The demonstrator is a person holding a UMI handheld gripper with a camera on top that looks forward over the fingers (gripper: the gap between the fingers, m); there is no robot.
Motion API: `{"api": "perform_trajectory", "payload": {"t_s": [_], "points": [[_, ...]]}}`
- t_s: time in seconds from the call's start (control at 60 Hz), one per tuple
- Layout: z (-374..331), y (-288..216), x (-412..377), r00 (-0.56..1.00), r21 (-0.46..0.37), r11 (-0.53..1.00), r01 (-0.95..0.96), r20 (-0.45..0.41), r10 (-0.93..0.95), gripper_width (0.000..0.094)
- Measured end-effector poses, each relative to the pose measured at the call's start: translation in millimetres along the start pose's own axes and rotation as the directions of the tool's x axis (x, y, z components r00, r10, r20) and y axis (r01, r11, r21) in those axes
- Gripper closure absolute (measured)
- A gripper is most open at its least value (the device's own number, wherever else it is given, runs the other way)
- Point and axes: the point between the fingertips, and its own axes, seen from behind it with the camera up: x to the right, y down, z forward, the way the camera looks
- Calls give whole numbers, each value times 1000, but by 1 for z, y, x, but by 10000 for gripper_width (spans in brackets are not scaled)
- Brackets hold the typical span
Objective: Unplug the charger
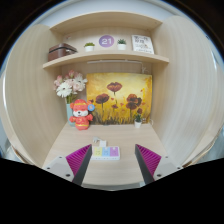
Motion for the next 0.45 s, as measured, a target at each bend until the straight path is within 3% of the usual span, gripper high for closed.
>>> {"api": "perform_trajectory", "payload": {"t_s": [0.15,0.45], "points": [[-23,14,-27,999,-4,1000,19,48,-18,67],[-47,26,-35,998,-3,1000,14,58,-14,66]]}}
